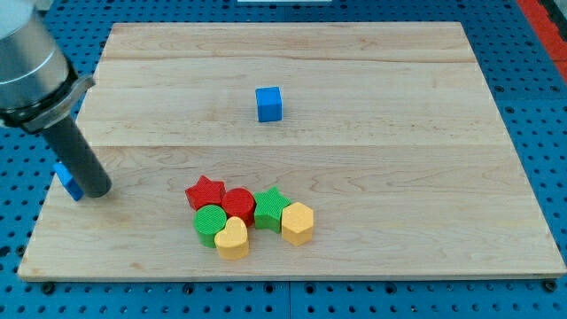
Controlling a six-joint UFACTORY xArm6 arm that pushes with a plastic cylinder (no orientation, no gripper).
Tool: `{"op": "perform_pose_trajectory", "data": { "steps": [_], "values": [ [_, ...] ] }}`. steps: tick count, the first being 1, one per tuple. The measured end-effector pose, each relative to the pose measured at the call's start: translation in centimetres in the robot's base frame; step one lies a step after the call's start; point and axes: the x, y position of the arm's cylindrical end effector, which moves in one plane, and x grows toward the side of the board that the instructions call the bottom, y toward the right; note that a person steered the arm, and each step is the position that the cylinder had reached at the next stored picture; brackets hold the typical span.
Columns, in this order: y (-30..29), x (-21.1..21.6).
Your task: Slightly touch the blue triangle
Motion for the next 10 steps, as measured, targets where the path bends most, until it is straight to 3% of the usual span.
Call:
{"op": "perform_pose_trajectory", "data": {
  "steps": [1,2,5,7,8,9,10],
  "values": [
    [-0.1,6.8],
    [-8.3,9.7],
    [-8.6,6.7],
    [-8.6,-0.2],
    [-7.0,-3.5],
    [-0.1,-3.9],
    [-1.7,-3.9]
  ]
}}
